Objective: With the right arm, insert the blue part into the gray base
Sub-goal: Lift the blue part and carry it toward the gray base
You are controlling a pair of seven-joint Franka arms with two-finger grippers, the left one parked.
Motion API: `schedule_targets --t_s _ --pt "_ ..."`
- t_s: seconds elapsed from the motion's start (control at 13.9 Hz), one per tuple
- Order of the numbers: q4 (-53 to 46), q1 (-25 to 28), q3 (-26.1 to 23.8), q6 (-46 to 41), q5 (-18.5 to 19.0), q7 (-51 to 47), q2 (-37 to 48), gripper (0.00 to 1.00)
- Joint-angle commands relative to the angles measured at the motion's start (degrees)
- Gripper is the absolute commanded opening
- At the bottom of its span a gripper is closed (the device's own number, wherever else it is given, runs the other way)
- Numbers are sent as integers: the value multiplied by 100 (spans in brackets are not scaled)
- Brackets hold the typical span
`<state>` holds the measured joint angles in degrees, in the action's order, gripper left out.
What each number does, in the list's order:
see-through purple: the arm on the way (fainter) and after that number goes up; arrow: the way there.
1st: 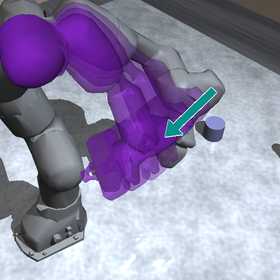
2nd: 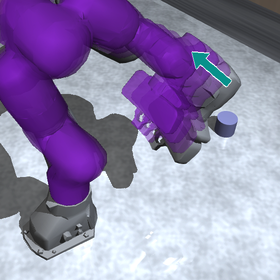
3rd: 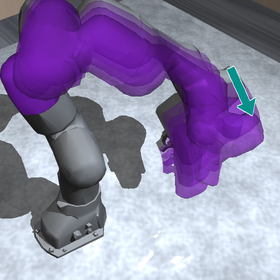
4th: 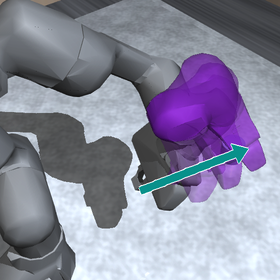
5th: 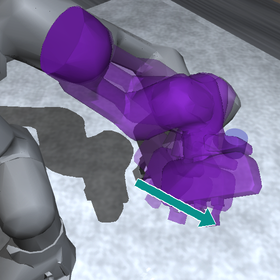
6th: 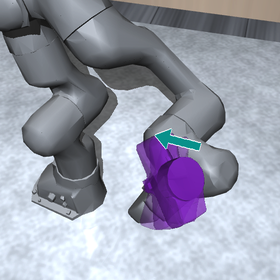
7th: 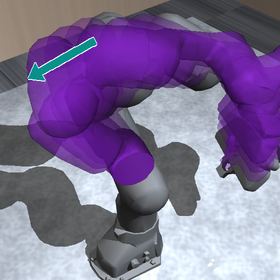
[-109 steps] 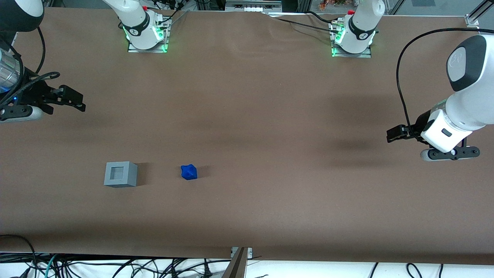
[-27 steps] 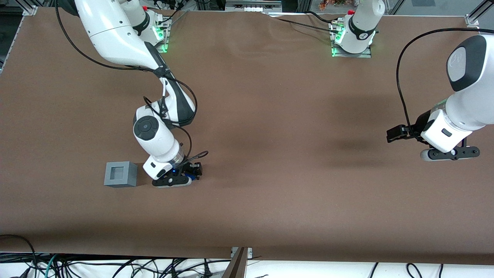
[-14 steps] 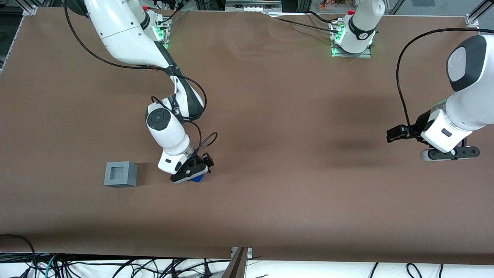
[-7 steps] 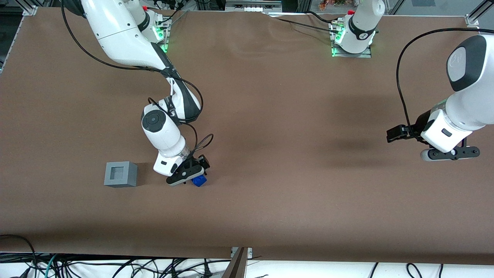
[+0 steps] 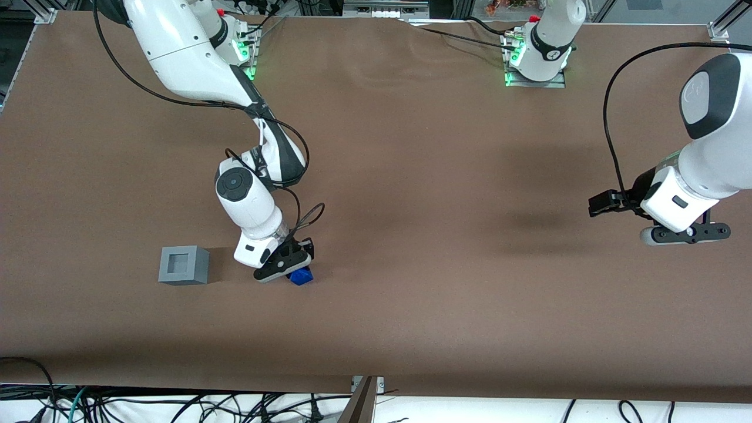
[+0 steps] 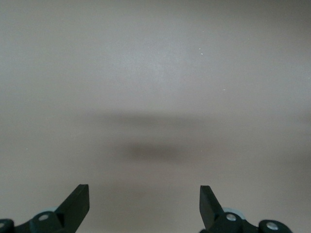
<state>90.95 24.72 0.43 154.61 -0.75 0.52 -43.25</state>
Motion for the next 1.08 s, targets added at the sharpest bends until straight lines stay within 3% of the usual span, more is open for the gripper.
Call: schedule_targets --t_s 0.0,0.22,0.5,1.0 --pt "-182 -107 -34 -245 -22 98 -17 26" --pt "-849 -247 -16 -1597 -65 98 45 20" --pt "-1290 -730 -43 -3004 -66 106 282 20" --pt "-1273 -1811 19 -3929 -48 1133 906 15"
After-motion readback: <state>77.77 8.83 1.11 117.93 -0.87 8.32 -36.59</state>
